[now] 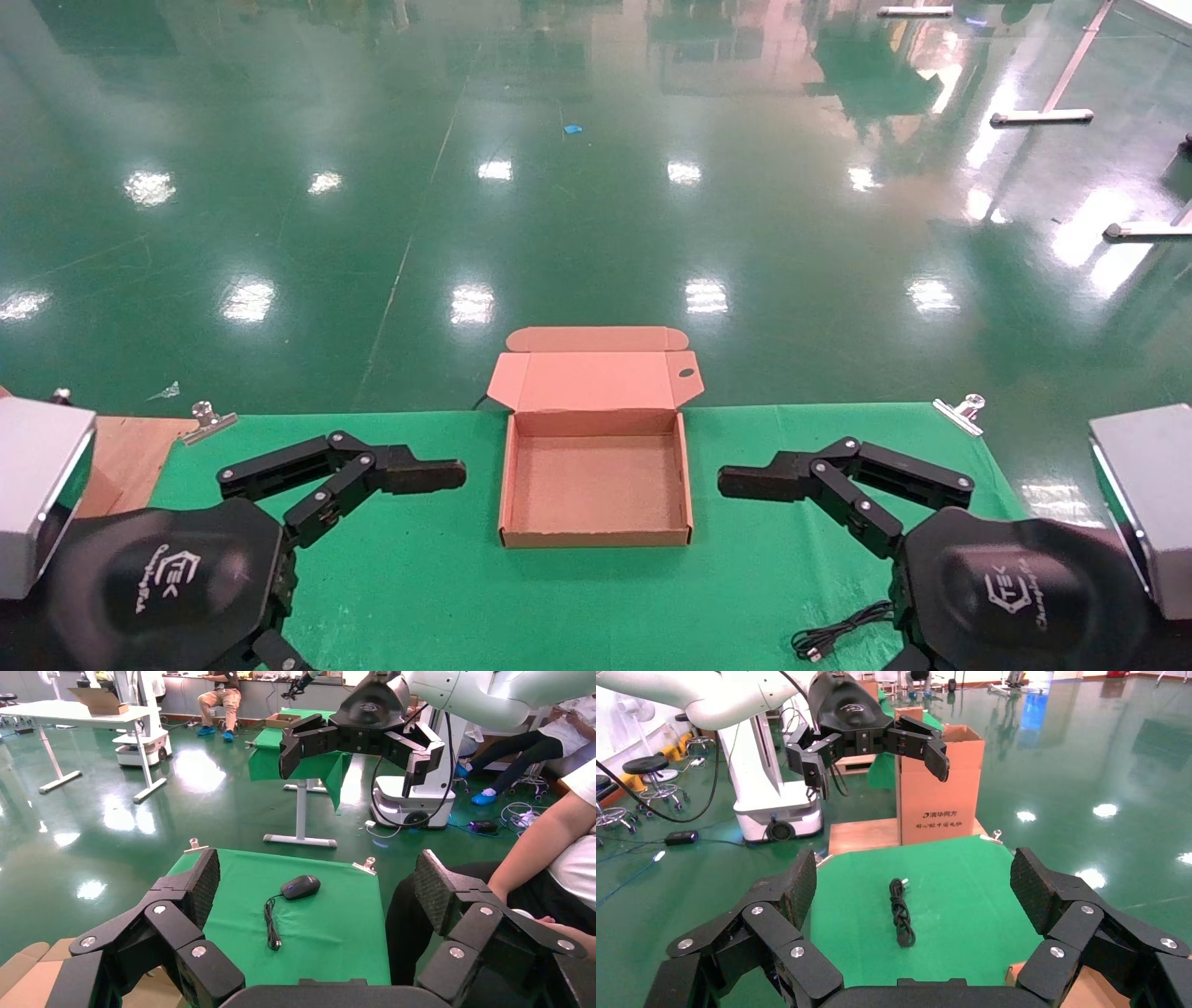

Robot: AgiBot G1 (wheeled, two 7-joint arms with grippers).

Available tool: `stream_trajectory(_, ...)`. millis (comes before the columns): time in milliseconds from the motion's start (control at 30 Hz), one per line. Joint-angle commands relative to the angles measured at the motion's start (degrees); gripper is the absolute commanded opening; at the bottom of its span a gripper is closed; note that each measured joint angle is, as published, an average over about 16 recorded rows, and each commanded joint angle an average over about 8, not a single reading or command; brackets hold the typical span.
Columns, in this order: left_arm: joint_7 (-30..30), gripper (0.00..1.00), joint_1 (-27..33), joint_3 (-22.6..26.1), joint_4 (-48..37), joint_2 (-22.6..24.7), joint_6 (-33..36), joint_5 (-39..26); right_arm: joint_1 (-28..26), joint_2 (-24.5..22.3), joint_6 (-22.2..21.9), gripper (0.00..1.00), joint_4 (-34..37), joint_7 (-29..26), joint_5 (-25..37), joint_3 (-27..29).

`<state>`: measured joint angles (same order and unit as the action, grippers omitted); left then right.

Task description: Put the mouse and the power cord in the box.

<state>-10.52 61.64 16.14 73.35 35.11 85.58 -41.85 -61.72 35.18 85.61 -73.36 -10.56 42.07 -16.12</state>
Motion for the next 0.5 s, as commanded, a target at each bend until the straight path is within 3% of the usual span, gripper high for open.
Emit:
stream_trajectory(33,0.0,1.00,0.0,0.0,0.0,0.0,0.0,0.0,0.0,0.0,0.0,1.00,0.0,0.0,0.0,0.0)
stream_trajectory(500,0.0,1.00,0.0,0.0,0.0,0.0,0.0,0.0,0.0,0.0,0.0,1.00,0.0,0.0,0.0,0.0)
